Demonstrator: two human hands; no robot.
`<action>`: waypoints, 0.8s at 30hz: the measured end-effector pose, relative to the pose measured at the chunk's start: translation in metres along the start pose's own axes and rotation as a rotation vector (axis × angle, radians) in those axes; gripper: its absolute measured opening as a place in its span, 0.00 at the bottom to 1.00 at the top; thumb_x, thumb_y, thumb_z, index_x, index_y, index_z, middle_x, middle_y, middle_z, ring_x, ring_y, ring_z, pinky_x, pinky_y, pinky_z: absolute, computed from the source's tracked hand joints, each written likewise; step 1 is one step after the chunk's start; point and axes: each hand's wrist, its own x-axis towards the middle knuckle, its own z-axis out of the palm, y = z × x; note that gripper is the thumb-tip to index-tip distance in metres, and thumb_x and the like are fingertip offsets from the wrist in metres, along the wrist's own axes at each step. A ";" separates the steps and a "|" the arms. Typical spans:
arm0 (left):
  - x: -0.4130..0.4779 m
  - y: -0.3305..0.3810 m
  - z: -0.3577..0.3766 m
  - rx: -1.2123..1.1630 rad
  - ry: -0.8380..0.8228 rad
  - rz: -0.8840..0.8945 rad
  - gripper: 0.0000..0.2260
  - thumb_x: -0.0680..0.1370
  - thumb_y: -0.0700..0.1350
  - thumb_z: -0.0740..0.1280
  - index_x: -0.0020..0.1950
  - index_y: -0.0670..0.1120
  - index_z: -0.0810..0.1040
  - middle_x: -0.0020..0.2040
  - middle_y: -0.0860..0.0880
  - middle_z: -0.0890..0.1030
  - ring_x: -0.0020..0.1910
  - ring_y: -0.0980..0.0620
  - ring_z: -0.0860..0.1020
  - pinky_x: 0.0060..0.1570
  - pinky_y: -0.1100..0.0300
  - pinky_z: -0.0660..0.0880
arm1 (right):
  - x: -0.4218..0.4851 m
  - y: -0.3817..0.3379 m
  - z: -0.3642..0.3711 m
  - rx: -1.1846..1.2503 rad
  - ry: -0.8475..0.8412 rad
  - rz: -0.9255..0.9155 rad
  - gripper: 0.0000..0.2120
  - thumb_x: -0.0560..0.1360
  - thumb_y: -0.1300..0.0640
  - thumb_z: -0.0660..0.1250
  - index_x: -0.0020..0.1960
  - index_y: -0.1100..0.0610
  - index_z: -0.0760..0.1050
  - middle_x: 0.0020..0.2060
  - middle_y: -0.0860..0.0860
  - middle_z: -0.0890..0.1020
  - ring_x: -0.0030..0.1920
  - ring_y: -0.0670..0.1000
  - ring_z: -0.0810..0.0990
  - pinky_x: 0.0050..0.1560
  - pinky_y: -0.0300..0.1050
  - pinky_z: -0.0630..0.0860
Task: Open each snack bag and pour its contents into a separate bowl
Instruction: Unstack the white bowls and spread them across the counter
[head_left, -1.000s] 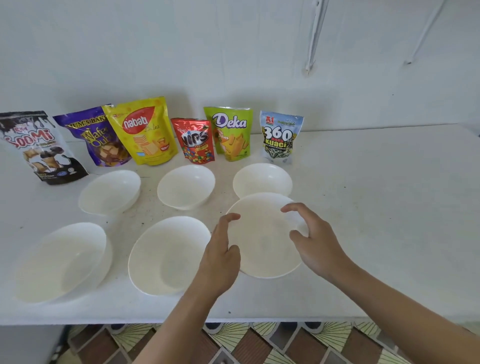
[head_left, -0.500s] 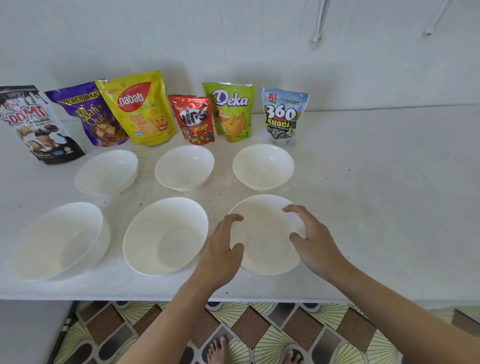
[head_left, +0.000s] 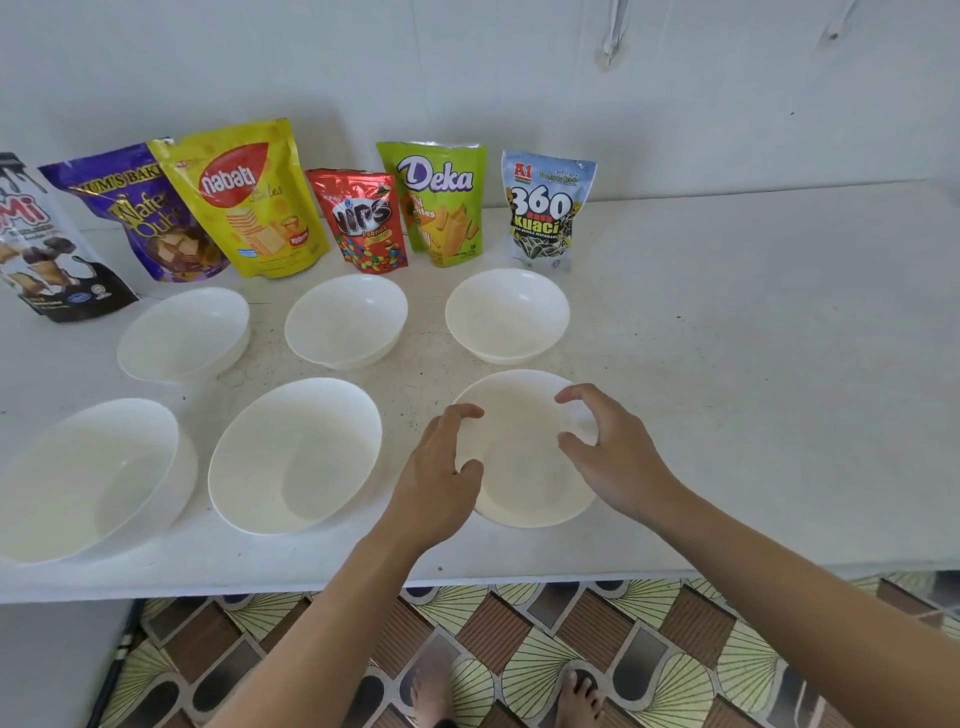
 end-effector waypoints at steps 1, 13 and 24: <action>0.000 0.000 0.000 -0.006 -0.001 0.005 0.24 0.78 0.36 0.59 0.70 0.57 0.66 0.66 0.59 0.68 0.36 0.57 0.73 0.39 0.69 0.68 | -0.001 0.002 0.002 -0.026 0.002 -0.012 0.18 0.77 0.61 0.64 0.65 0.49 0.70 0.63 0.46 0.73 0.56 0.47 0.70 0.49 0.43 0.68; 0.005 0.030 -0.041 -0.018 0.100 0.180 0.18 0.83 0.46 0.63 0.72 0.57 0.68 0.69 0.60 0.67 0.63 0.61 0.68 0.61 0.61 0.68 | 0.016 -0.021 -0.004 -0.208 0.074 -0.313 0.16 0.78 0.51 0.66 0.65 0.49 0.70 0.67 0.47 0.70 0.68 0.50 0.67 0.61 0.41 0.65; -0.004 0.046 -0.122 -0.145 0.454 0.243 0.10 0.83 0.50 0.62 0.45 0.52 0.80 0.35 0.54 0.79 0.36 0.56 0.77 0.38 0.64 0.70 | 0.041 -0.114 0.007 -0.066 0.155 -0.511 0.15 0.80 0.45 0.61 0.39 0.53 0.71 0.29 0.51 0.79 0.33 0.54 0.79 0.40 0.54 0.78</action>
